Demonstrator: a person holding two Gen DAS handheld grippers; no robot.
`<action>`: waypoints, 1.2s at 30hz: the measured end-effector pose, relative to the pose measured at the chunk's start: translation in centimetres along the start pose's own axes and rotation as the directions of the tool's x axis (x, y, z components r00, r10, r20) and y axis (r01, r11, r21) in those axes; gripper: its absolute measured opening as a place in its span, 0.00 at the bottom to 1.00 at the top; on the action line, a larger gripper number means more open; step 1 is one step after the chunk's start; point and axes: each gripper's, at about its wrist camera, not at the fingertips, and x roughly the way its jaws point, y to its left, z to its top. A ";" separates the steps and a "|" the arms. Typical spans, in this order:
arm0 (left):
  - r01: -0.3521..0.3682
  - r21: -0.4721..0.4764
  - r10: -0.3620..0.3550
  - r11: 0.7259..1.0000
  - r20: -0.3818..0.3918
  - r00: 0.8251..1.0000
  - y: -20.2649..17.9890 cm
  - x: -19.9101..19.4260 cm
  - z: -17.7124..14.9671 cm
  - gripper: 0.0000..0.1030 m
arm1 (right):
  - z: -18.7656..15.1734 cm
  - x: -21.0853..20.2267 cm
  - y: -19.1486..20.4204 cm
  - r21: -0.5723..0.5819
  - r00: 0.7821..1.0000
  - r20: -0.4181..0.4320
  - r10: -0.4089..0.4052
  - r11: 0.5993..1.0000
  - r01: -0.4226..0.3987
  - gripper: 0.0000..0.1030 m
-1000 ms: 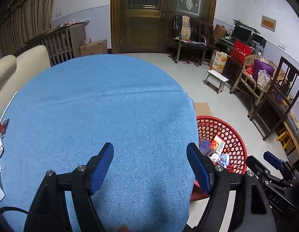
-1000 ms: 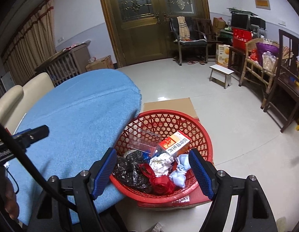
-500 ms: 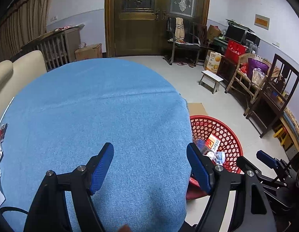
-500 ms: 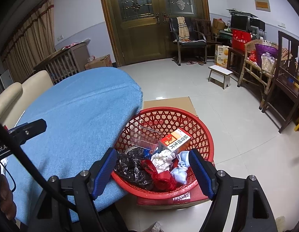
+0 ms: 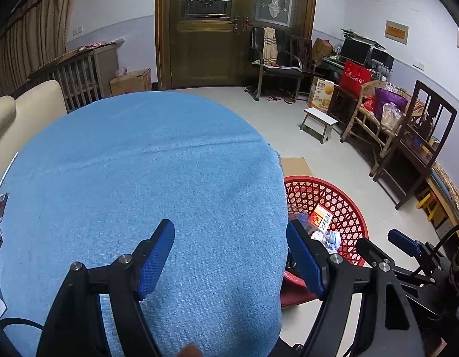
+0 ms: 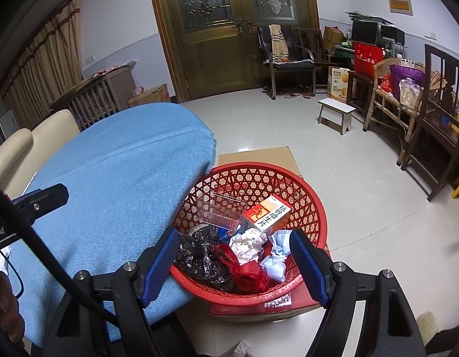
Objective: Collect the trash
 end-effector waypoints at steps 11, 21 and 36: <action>0.005 -0.001 -0.005 1.000 0.010 1.000 0.2 -0.4 -0.1 0.76 | 0.0 -0.2 0.2 -0.013 1.000 -0.001 -0.006 1.000 0.006 0.77; 0.024 0.012 -0.024 1.000 0.006 1.000 0.2 -0.5 -0.1 0.76 | 0.0 -0.2 0.3 -0.014 1.000 0.004 -0.006 1.000 0.006 0.77; 0.053 0.018 -0.054 0.998 0.019 0.998 0.2 -0.4 -0.4 0.76 | -0.2 0.1 0.2 -0.013 1.000 -0.006 -0.009 1.000 0.009 0.77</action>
